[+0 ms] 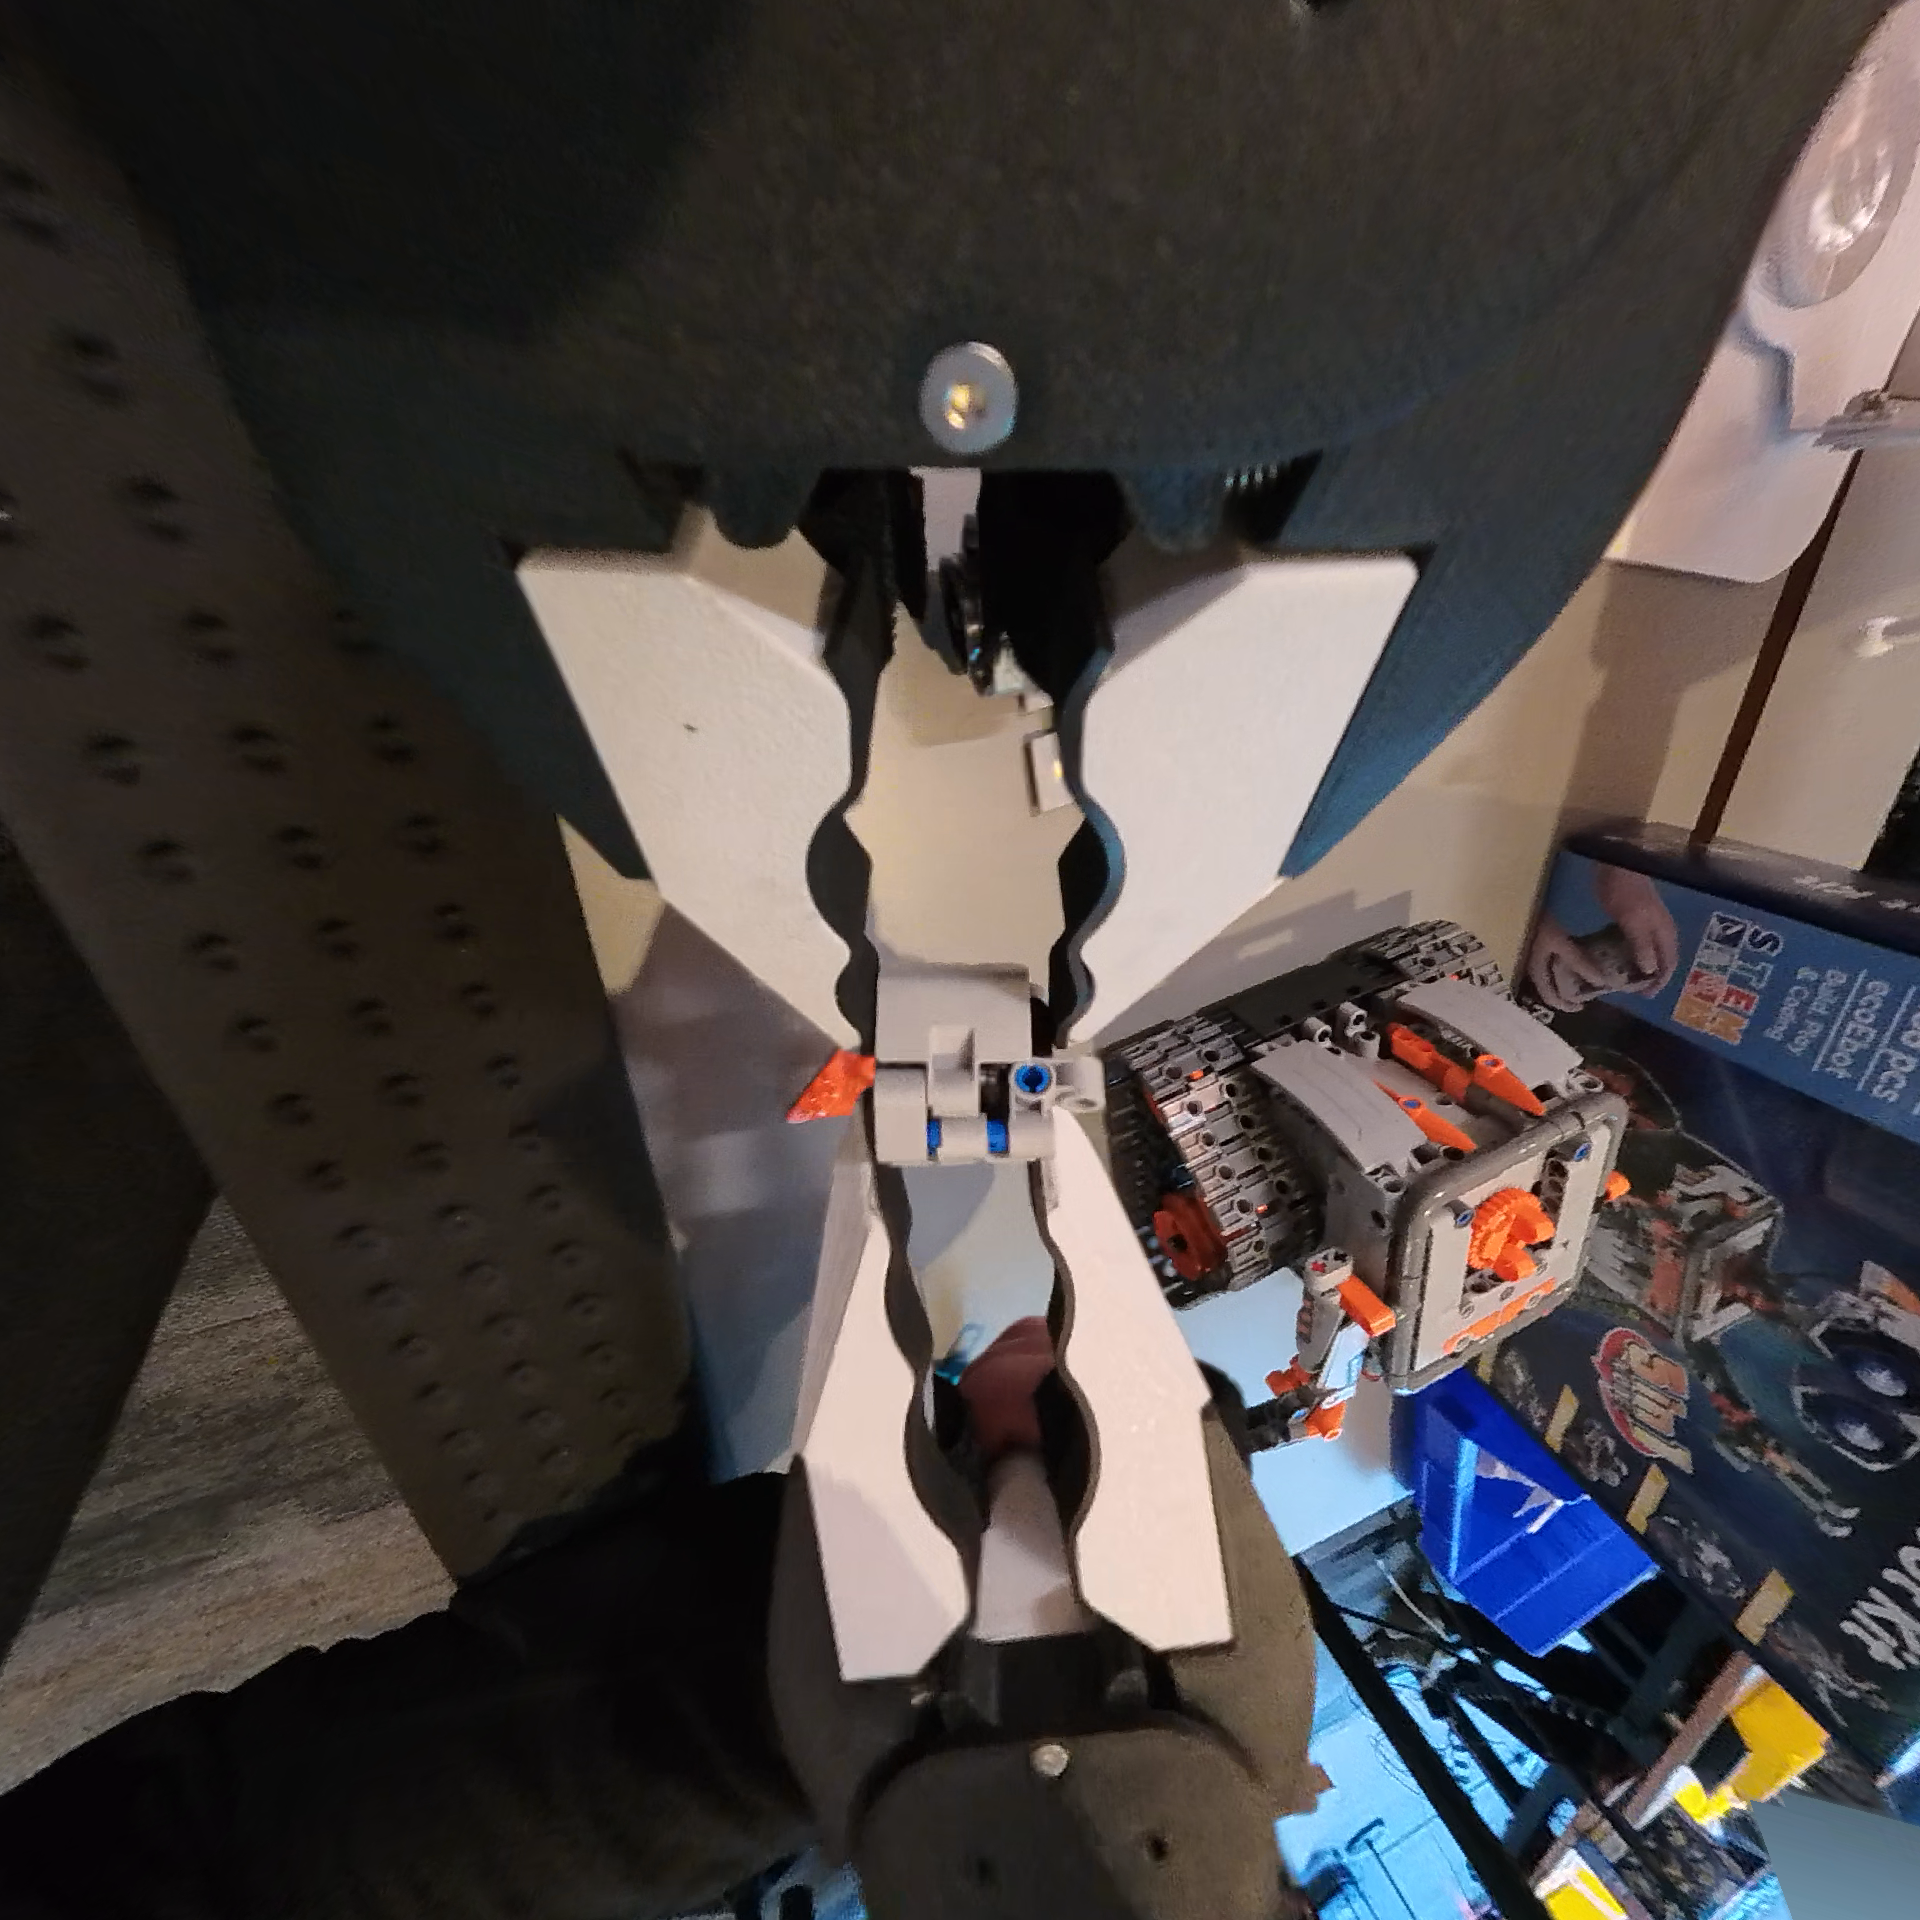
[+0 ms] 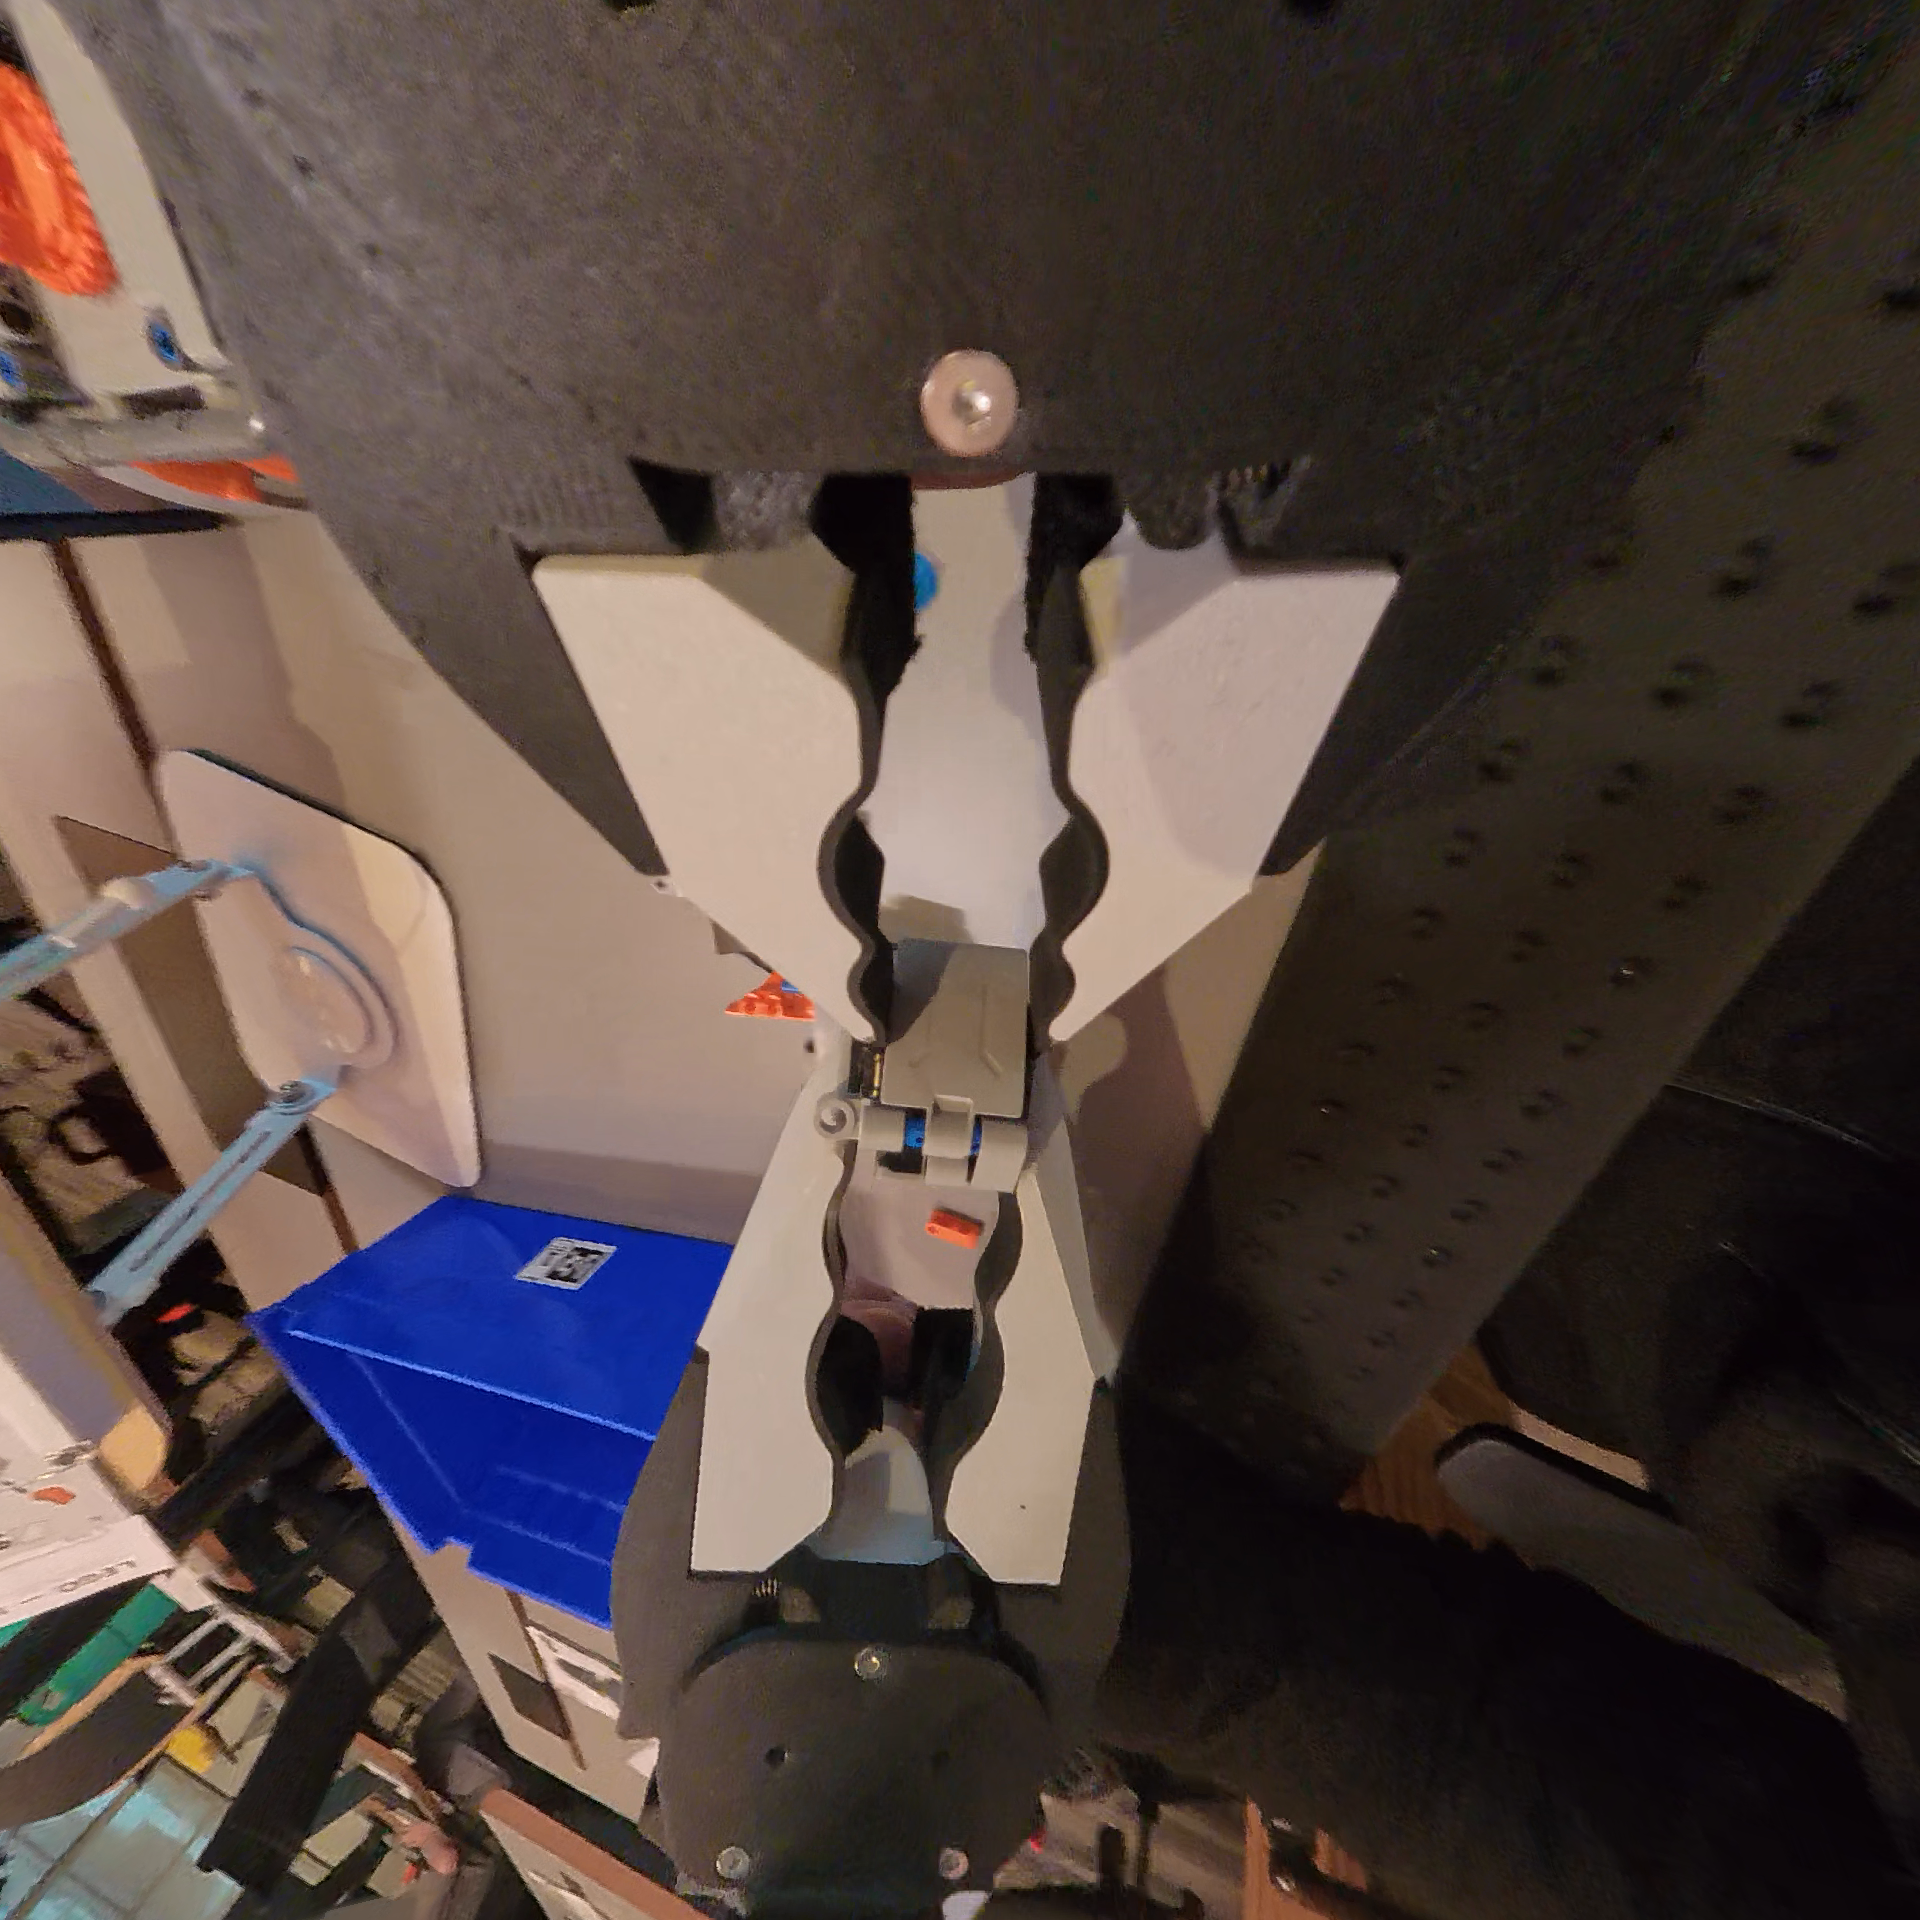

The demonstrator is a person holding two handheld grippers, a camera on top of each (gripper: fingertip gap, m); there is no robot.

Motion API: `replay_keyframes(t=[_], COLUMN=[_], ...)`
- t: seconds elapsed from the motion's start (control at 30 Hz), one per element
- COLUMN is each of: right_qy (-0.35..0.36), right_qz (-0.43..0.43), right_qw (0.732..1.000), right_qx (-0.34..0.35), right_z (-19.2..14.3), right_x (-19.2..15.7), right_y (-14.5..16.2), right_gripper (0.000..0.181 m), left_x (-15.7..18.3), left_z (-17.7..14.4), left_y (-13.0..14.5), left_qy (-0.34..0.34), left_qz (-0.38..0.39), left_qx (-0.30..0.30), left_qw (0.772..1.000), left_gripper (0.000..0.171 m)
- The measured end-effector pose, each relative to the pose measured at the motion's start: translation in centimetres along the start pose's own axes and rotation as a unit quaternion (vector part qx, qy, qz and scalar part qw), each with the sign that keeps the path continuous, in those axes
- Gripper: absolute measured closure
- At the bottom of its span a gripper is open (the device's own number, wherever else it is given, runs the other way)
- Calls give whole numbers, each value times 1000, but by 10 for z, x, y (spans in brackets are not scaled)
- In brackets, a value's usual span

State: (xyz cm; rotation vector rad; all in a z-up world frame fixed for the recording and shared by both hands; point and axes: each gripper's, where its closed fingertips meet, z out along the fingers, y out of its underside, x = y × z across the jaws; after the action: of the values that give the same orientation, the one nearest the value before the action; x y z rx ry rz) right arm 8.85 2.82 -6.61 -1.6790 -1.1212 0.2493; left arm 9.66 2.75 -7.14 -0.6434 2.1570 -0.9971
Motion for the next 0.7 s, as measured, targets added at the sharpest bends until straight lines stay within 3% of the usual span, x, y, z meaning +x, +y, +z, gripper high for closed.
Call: replay_keyframes(t=[0.3, 0.5, 0.7], right_qy=[94, 131, 109], right_qz=[-109, -125, -124], right_qw=[986, 980, 977], right_qx=[-81, -85, -137], right_z=[5, 0, 7], right_x=[15, 28, 25], right_y=[17, 19, 42], right_gripper=[158, 158, 158], left_x=[-15, -26, -41], left_z=[4, -5, -22], left_y=[23, 30, 43], left_qy=[-88, -107, -126], left_qz=[99, 80, 45], left_qx=[-80, -78, -96], left_qw=[988, 988, 986], left_gripper=[140, 135, 129])
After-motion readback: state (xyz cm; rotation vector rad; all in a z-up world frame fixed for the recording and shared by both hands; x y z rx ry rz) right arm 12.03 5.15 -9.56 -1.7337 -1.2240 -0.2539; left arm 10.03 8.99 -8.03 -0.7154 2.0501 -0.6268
